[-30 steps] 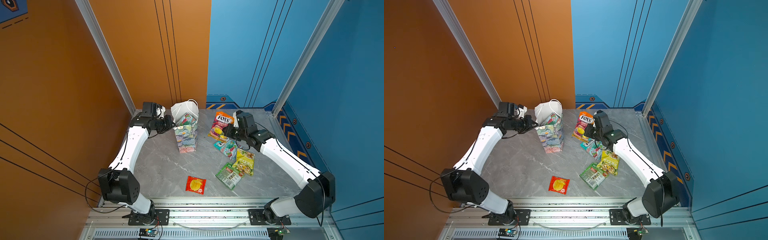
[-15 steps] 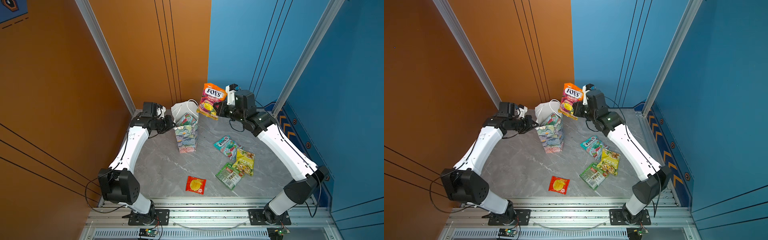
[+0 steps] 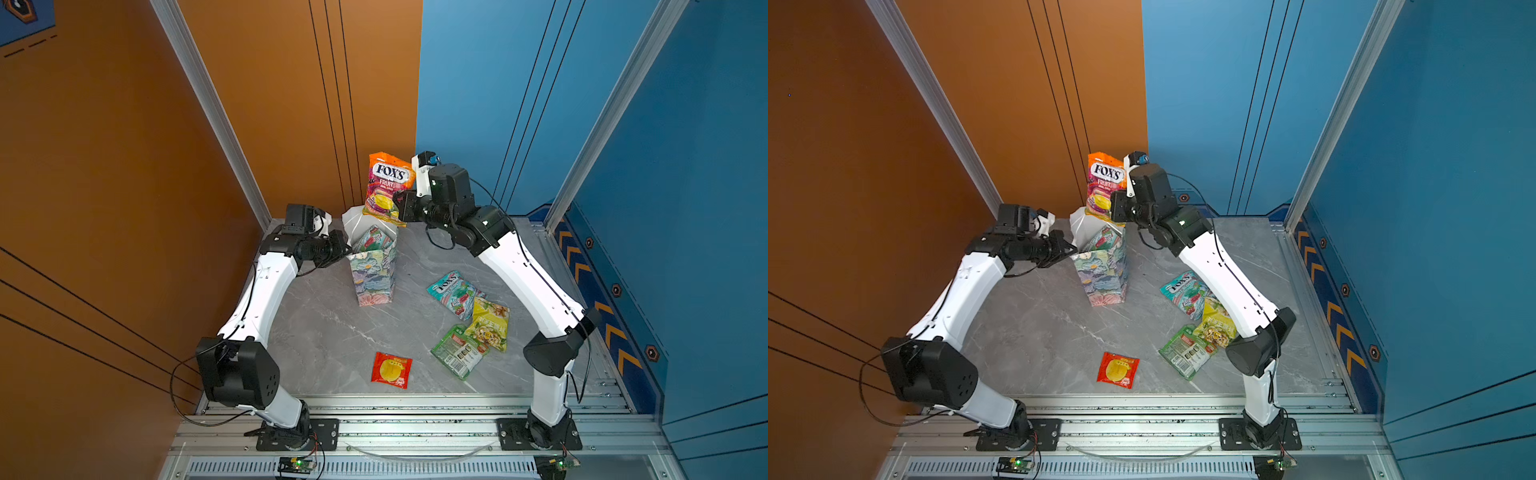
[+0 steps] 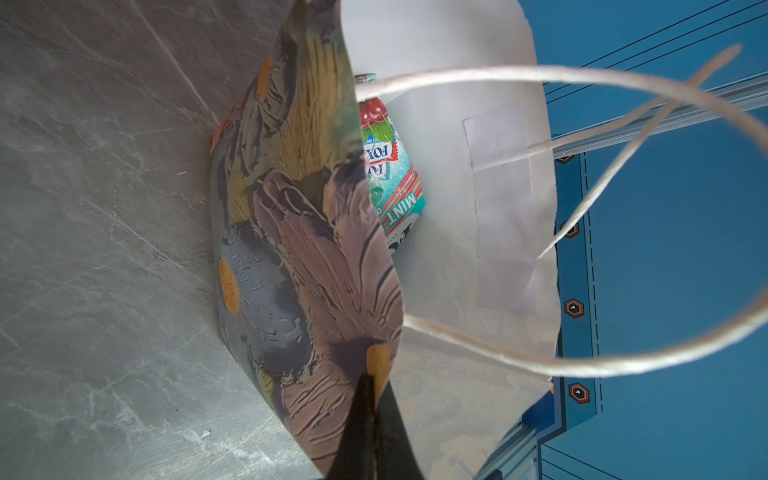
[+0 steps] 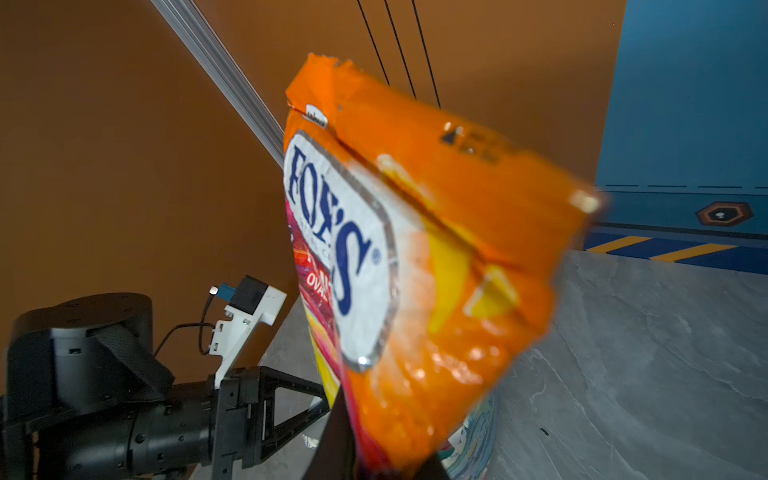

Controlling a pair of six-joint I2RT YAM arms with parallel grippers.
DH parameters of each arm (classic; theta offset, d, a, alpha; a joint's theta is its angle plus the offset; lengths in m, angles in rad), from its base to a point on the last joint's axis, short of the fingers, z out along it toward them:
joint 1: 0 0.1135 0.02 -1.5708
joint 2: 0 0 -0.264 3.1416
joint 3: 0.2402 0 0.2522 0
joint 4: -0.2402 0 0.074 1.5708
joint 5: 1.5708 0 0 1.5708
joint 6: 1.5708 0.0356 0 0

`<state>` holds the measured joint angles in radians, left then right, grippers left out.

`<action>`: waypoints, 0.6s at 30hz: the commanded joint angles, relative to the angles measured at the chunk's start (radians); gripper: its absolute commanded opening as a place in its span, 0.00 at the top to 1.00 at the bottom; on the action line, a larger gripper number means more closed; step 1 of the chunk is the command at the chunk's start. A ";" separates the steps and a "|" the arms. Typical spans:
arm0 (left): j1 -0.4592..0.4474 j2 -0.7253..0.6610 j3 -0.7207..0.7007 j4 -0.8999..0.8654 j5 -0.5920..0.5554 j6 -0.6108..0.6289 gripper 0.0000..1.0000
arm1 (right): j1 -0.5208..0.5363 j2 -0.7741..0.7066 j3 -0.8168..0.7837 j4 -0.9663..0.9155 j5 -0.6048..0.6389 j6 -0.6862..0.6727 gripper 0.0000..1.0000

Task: Place the snacks into the paper bag
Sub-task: Place the snack in the paper bag.

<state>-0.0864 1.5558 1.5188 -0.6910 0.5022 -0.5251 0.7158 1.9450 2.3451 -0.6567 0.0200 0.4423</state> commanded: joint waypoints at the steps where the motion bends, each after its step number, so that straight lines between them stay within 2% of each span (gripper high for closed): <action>1: -0.010 -0.012 -0.014 -0.011 0.015 -0.005 1.00 | 0.033 0.019 0.059 -0.046 0.111 -0.060 1.00; 9: -0.010 -0.006 -0.003 -0.012 0.019 -0.005 1.00 | 0.065 0.045 0.065 -0.083 0.247 -0.120 1.00; 18: -0.014 -0.003 0.004 -0.012 0.021 -0.009 1.00 | 0.074 0.094 0.077 -0.096 0.299 -0.159 1.00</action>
<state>-0.0895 1.5558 1.5188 -0.6910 0.5026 -0.5255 0.7818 2.0163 2.3821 -0.7578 0.2729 0.3122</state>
